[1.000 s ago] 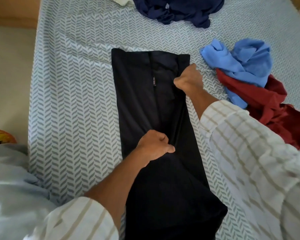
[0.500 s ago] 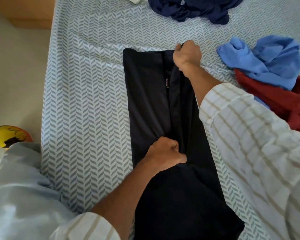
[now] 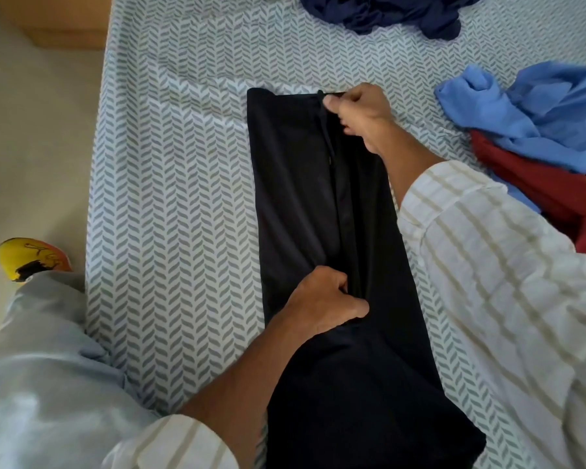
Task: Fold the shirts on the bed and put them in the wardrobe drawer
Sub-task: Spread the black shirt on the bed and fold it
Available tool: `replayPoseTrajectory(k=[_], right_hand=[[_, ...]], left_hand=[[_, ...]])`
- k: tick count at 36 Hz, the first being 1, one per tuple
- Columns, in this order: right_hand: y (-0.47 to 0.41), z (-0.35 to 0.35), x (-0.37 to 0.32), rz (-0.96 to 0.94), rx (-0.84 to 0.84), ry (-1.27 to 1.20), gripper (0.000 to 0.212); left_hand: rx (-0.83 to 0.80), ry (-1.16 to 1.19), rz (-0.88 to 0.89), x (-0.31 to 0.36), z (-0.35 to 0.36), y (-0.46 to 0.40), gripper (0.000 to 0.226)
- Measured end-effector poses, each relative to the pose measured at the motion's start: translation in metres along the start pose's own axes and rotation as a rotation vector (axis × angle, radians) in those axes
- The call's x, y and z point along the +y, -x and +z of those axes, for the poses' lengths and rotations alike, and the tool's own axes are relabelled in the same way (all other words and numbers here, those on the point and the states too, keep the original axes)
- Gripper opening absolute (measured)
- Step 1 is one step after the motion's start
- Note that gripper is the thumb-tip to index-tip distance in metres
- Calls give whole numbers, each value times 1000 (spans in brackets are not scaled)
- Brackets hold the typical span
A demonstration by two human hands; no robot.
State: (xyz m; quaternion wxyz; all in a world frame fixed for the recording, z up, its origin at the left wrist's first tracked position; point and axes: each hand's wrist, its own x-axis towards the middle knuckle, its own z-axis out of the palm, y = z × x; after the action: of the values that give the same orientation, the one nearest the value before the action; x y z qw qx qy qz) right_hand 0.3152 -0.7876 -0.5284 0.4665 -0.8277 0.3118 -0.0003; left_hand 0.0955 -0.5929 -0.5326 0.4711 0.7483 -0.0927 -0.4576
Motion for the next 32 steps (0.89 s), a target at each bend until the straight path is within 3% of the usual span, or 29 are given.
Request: replayPoseTrajectory(k=[2, 4, 7, 10, 13, 18, 20, 24, 27, 32], right_hand=[[-2, 1, 3, -57, 47, 155, 44], [-1, 6, 3, -171, 84, 289, 49], [0, 14, -4, -239, 64, 442, 39], [-3, 19, -11, -138, 48, 564, 24], [-12, 15, -11, -106, 118, 427, 9], [-24, -2, -17, -72, 275, 4, 44], [-25, -8, -18, -43, 294, -117, 47], [-19, -7, -17, -5, 215, -138, 41], [-14, 2, -14, -1, 137, -134, 26], [-25, 15, -6, 56, 6, -147, 36]], left_hand=[[1, -5, 4, 0, 1, 0, 18], [9, -15, 10, 0, 2, 1, 20], [19, -18, 26, 0, 2, 2, 29], [24, -19, 32, 0, 1, 2, 33], [20, -14, 28, -1, 1, 2, 32], [-6, 15, 16, -1, -1, 3, 32], [-13, 16, 12, -1, -1, 2, 32], [-28, 7, 14, -3, -1, 3, 34], [-20, 6, 13, -3, 0, 3, 29], [10, 7, 2, -6, 1, 1, 40]])
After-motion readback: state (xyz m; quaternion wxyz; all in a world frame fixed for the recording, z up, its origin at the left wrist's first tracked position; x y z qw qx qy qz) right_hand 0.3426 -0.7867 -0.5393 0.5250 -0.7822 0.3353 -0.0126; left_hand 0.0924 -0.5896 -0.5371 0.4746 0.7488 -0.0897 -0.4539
